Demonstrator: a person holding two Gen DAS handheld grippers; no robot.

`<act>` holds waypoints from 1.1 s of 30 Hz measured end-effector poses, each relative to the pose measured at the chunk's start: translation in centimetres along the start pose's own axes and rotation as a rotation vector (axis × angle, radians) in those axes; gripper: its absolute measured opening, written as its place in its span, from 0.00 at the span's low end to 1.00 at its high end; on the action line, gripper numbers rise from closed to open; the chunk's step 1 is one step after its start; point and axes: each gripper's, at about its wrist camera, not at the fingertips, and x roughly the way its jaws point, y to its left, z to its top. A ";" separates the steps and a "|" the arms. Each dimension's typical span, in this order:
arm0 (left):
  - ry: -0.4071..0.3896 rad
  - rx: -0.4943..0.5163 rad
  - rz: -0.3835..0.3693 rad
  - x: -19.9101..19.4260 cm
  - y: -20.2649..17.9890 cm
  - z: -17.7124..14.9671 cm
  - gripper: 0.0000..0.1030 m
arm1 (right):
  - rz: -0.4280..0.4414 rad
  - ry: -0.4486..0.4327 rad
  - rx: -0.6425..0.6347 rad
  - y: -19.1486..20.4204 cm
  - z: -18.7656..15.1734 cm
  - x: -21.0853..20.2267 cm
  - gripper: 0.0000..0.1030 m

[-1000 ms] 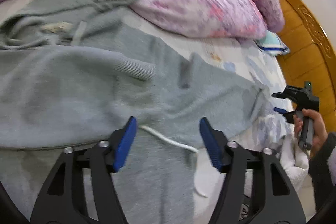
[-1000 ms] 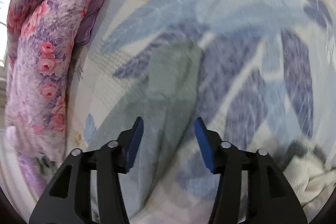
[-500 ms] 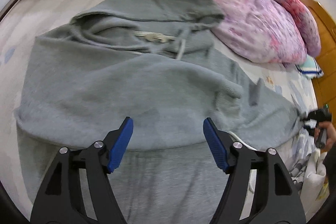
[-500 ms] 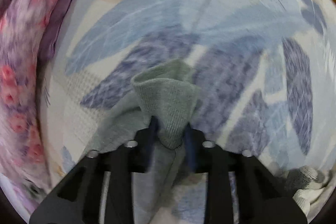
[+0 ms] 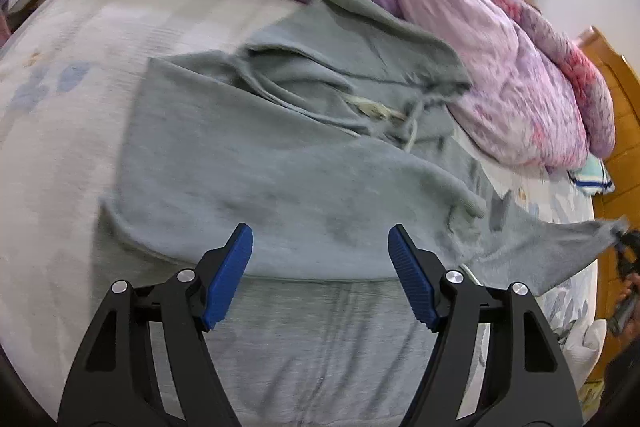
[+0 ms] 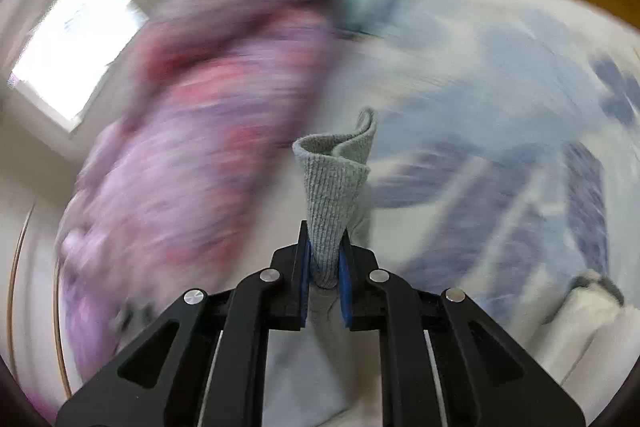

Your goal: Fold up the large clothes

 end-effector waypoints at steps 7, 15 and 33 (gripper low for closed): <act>-0.035 -0.063 0.032 -4.0 6.0 1.5 0.70 | 0.359 0.142 -0.247 19.6 -9.6 -1.3 0.11; -0.044 -0.075 0.056 -7.2 12.4 3.1 0.72 | 0.478 0.418 -0.422 33.8 -27.8 3.5 0.11; -0.035 -0.132 0.056 -6.9 18.7 4.3 0.74 | 0.411 0.685 -0.551 38.7 -41.1 8.2 0.51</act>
